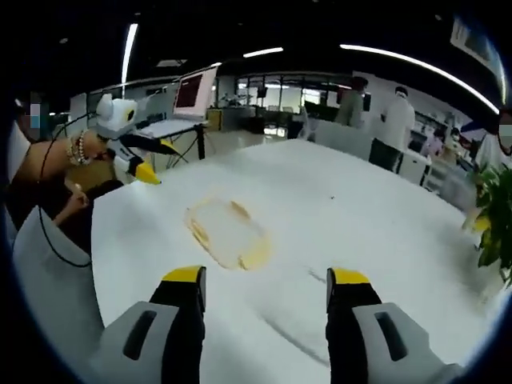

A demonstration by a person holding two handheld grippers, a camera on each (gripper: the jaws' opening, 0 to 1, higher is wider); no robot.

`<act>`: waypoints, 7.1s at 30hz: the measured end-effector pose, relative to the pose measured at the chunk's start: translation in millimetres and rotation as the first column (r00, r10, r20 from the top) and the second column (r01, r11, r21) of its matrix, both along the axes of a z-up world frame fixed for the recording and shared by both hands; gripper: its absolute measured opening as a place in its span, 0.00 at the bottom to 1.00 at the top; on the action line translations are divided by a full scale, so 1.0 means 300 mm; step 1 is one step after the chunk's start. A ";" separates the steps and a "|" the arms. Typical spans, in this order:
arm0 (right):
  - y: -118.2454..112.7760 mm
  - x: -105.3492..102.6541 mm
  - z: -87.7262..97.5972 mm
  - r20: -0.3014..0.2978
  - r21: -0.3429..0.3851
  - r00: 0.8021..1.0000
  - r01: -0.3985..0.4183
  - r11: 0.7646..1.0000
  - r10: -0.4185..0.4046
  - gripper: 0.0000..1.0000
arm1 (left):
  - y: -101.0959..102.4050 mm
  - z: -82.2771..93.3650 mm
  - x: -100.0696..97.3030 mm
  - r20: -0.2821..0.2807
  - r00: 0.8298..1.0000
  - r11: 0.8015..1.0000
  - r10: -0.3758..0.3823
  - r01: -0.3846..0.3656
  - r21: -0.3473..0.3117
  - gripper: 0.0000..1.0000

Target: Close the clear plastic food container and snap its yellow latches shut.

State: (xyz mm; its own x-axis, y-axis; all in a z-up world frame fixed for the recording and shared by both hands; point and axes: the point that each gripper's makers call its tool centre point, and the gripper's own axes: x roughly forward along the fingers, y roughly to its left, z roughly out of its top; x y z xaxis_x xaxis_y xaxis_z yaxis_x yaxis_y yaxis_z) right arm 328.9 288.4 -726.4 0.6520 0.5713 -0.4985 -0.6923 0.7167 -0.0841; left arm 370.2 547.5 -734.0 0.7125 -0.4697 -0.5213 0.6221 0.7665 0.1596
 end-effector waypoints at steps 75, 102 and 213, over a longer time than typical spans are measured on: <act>0.223 0.197 -0.408 -0.489 -0.384 0.718 -0.688 0.616 0.496 0.38 | -0.130 -0.377 0.096 -0.531 0.648 0.596 -0.546 0.746 0.297 0.35; 0.219 0.129 -0.247 -0.452 -0.363 0.707 -0.703 0.611 0.544 0.37 | -0.116 -0.204 0.003 -0.531 0.672 0.658 -0.516 0.708 0.256 0.34; -0.579 0.079 -0.202 -0.484 -0.405 0.760 -0.635 0.658 0.434 0.38 | -0.920 -0.161 0.020 -0.467 0.641 0.534 -0.609 0.767 0.356 0.35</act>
